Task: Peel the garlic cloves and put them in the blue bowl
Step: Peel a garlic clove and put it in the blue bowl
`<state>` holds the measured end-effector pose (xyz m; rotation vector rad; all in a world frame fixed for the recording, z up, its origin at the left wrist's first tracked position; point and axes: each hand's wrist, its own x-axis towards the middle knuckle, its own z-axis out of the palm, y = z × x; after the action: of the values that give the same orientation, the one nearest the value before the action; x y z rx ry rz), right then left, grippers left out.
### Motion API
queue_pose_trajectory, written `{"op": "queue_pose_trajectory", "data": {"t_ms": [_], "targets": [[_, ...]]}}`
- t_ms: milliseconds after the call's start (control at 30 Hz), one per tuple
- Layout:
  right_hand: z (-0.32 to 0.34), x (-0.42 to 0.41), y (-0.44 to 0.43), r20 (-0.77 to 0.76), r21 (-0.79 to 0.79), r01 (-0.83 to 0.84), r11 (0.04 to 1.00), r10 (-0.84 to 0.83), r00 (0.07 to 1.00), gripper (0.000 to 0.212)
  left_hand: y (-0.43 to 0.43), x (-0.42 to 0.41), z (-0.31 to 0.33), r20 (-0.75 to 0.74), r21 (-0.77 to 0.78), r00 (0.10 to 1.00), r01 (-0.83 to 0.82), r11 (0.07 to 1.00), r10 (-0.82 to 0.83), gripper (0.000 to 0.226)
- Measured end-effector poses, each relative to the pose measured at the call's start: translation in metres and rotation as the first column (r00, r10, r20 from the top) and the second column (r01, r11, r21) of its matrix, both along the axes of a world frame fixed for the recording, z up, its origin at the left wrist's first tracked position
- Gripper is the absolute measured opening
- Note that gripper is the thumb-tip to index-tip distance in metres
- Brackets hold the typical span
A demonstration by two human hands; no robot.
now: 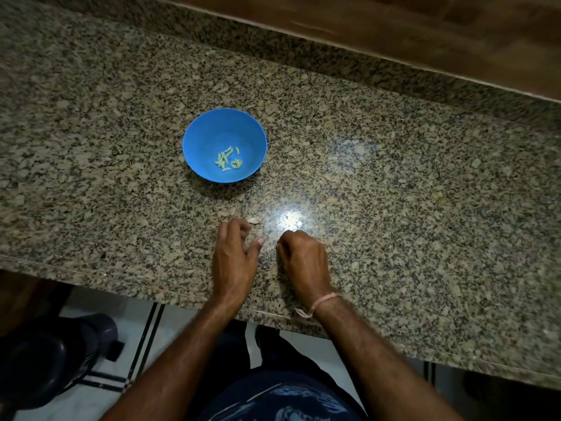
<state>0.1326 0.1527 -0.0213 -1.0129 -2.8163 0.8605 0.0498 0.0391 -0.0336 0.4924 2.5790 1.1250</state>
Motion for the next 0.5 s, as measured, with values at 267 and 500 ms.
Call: {"op": "queue_pose_trajectory", "data": {"t_ms": [267,500], "targets": [[0.004,-0.009,0.004,-0.032,-0.443,0.151,0.884,-0.184,0.982,0.011,0.004,0.012,0.005,0.268,0.034,0.963,-0.033,0.999,0.023,0.005],[0.018,0.008,-0.001,0.064,-0.935,0.231,0.269,-0.512,0.856,0.017,-0.004,0.006,0.01,0.451,0.177,0.891,-0.149,0.973,0.054,0.011]]}}
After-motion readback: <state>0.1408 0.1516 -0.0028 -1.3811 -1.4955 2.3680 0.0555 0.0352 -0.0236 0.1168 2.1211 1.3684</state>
